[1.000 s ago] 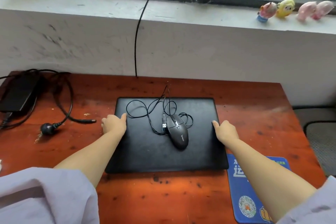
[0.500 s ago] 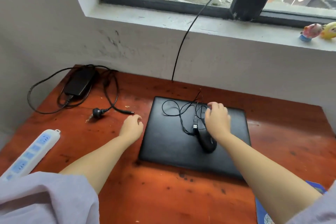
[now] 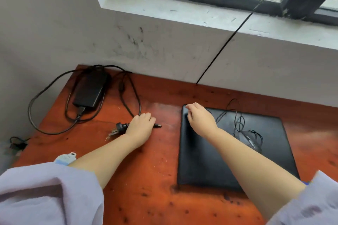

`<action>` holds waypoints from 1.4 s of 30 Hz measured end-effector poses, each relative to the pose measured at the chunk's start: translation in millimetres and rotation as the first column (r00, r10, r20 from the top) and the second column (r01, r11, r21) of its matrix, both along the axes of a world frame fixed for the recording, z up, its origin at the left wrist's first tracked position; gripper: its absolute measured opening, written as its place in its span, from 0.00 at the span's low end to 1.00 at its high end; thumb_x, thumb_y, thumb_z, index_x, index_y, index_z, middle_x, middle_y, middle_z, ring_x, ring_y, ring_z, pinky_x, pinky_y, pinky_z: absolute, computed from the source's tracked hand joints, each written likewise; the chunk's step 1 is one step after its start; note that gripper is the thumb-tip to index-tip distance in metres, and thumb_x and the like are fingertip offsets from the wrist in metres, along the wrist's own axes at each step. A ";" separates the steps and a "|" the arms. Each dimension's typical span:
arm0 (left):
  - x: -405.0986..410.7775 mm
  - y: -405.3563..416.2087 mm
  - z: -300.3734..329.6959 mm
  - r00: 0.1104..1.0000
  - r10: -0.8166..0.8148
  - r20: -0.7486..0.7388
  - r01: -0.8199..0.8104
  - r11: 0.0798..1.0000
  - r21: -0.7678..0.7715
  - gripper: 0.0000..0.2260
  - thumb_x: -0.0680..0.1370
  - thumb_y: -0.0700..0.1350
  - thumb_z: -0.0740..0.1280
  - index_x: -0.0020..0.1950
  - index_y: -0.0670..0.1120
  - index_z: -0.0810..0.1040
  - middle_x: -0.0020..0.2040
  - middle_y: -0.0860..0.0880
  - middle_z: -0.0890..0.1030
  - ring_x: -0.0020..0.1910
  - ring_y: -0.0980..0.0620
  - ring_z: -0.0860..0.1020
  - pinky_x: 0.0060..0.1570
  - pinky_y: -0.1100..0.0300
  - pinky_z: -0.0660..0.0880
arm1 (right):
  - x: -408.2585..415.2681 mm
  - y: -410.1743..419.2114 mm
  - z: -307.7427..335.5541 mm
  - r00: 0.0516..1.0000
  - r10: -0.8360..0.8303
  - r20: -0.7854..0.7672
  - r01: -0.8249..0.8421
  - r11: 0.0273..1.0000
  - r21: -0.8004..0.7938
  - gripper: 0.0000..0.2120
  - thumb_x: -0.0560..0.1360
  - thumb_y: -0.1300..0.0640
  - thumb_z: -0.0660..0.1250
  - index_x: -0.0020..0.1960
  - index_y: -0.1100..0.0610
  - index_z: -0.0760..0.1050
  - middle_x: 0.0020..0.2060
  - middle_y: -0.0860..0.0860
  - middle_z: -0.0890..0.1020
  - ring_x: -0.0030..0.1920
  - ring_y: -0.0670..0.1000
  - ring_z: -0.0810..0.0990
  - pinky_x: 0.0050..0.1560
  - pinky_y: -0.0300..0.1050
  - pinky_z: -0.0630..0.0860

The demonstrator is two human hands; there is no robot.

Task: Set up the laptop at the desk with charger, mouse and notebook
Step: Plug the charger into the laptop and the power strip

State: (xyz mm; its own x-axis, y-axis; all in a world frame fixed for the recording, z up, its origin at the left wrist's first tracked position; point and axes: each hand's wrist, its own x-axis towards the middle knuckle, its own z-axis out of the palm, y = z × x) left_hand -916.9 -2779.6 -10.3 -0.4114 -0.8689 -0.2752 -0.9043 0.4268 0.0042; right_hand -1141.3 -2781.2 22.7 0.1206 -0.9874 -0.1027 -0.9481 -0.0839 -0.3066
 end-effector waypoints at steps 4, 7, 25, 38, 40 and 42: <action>-2.9 -23.5 -8.6 0.990 -0.112 -0.082 0.110 0.994 -0.022 0.09 0.79 0.43 0.58 0.57 0.44 0.72 0.54 0.44 0.75 0.53 0.42 0.73 0.49 0.50 0.69 | 0.0 -38.1 -10.1 0.924 0.048 -0.379 -0.062 0.998 -0.026 0.15 0.78 0.52 0.55 0.53 0.58 0.77 0.49 0.56 0.81 0.52 0.59 0.74 0.48 0.51 0.67; -12.1 -29.6 -13.9 0.961 -0.079 -0.264 0.075 0.997 -0.026 0.10 0.80 0.45 0.59 0.58 0.42 0.73 0.52 0.42 0.77 0.51 0.40 0.75 0.49 0.48 0.72 | -5.3 -62.5 -23.6 0.940 0.108 -0.325 -0.064 0.988 0.142 0.21 0.78 0.44 0.53 0.53 0.59 0.74 0.51 0.58 0.80 0.54 0.60 0.75 0.51 0.51 0.67; -45.0 -41.5 2.6 0.783 0.030 -0.622 -0.015 0.999 0.029 0.10 0.78 0.44 0.63 0.56 0.44 0.78 0.50 0.46 0.82 0.52 0.45 0.78 0.55 0.52 0.72 | -18.1 -81.3 -25.3 0.994 0.106 -0.028 -0.100 0.981 0.166 0.23 0.79 0.50 0.50 0.27 0.55 0.62 0.33 0.53 0.73 0.39 0.59 0.73 0.44 0.46 0.60; -63.8 -65.4 35.4 0.793 -0.042 -0.608 0.086 0.995 0.044 0.10 0.79 0.45 0.62 0.57 0.45 0.78 0.52 0.48 0.82 0.54 0.46 0.78 0.52 0.51 0.74 | -27.0 -87.4 -6.0 0.996 -0.031 0.084 0.022 0.994 0.104 0.22 0.78 0.51 0.51 0.27 0.55 0.57 0.24 0.50 0.67 0.33 0.58 0.69 0.30 0.48 0.59; -64.9 -66.5 35.7 0.800 -0.043 -0.599 0.096 0.994 0.057 0.10 0.79 0.45 0.62 0.57 0.45 0.78 0.52 0.48 0.82 0.53 0.45 0.78 0.52 0.50 0.74 | -25.8 -86.1 -8.3 0.991 -0.047 0.123 0.036 0.995 0.092 0.22 0.77 0.51 0.51 0.26 0.54 0.56 0.23 0.50 0.66 0.32 0.57 0.68 0.29 0.47 0.58; -66.1 -67.1 34.5 0.806 -0.033 -0.591 0.094 0.993 0.073 0.10 0.79 0.45 0.62 0.57 0.44 0.78 0.52 0.47 0.82 0.53 0.45 0.79 0.51 0.50 0.75 | -24.3 -86.5 -10.3 0.988 -0.057 0.140 0.044 0.994 0.098 0.22 0.77 0.50 0.51 0.26 0.54 0.56 0.23 0.50 0.65 0.32 0.57 0.68 0.32 0.47 0.58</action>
